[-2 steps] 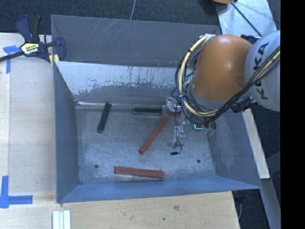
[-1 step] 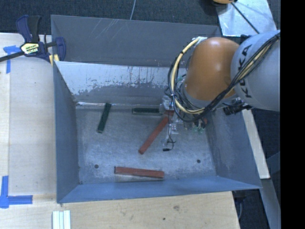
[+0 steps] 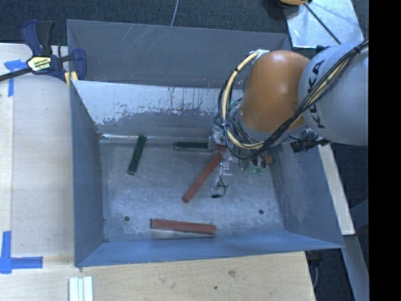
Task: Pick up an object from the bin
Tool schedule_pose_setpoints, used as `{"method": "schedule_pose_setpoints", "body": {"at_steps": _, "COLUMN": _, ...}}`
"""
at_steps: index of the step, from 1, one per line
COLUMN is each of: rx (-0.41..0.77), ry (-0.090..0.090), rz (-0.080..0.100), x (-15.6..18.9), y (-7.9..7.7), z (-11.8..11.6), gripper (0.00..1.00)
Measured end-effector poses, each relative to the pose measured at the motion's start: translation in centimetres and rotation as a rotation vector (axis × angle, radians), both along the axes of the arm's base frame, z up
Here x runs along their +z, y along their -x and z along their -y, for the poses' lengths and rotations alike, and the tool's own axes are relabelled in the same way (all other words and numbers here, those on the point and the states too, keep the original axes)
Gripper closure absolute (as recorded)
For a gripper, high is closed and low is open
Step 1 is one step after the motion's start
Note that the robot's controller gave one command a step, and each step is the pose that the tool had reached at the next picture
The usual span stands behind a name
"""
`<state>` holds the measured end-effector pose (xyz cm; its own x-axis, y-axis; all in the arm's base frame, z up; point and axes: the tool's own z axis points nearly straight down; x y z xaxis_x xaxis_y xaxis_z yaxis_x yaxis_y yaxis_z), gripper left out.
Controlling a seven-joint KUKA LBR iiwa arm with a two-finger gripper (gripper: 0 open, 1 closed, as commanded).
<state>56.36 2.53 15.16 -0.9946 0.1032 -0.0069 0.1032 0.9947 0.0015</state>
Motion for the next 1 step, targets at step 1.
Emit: {"method": "schedule_pose_setpoints", "body": {"at_steps": 1, "rx": 0.032, "ry": 0.003, "rz": -0.01, "x": -3.79, "y": -0.55, "z": 0.97, "gripper": 0.0}}
